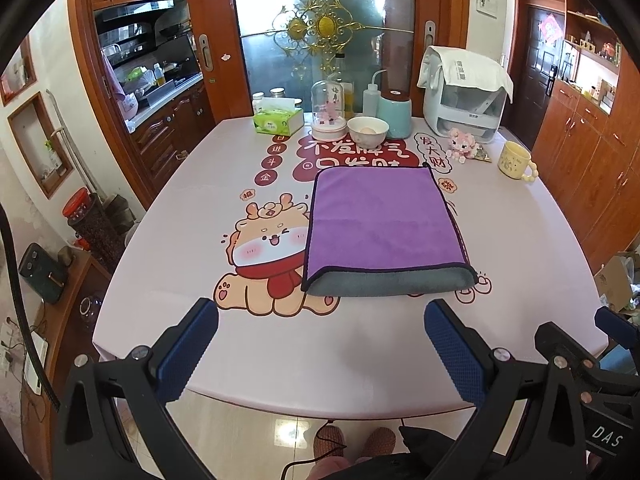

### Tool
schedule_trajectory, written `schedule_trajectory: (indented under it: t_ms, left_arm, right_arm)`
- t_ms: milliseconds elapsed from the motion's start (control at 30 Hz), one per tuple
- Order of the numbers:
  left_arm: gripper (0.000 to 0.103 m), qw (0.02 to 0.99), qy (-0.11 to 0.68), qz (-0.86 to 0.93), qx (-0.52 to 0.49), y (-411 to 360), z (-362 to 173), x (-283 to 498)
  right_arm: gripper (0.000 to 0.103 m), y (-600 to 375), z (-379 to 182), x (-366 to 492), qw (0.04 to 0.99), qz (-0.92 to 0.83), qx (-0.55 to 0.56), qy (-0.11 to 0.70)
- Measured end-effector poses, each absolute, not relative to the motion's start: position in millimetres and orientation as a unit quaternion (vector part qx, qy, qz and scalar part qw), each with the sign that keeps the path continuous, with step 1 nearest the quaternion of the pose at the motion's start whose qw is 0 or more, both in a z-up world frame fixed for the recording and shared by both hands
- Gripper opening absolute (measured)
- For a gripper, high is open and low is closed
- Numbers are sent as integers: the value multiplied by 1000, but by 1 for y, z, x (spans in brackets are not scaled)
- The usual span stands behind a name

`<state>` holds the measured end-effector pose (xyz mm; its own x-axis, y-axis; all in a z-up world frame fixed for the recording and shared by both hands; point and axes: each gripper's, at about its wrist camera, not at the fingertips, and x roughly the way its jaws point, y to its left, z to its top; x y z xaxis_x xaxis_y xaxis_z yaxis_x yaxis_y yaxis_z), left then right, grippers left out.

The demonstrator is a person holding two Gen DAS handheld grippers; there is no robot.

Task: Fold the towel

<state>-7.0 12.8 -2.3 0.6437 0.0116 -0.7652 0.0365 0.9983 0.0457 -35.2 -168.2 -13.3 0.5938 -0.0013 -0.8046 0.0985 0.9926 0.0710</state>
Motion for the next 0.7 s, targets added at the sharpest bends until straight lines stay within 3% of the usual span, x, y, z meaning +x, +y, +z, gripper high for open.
schedule_trajectory:
  t_ms: [700]
  left_arm:
    - [102,890,453,-42,21,36,-19,-7]
  right_arm:
    - [100,-153,-19,-49,880,-69,68,466]
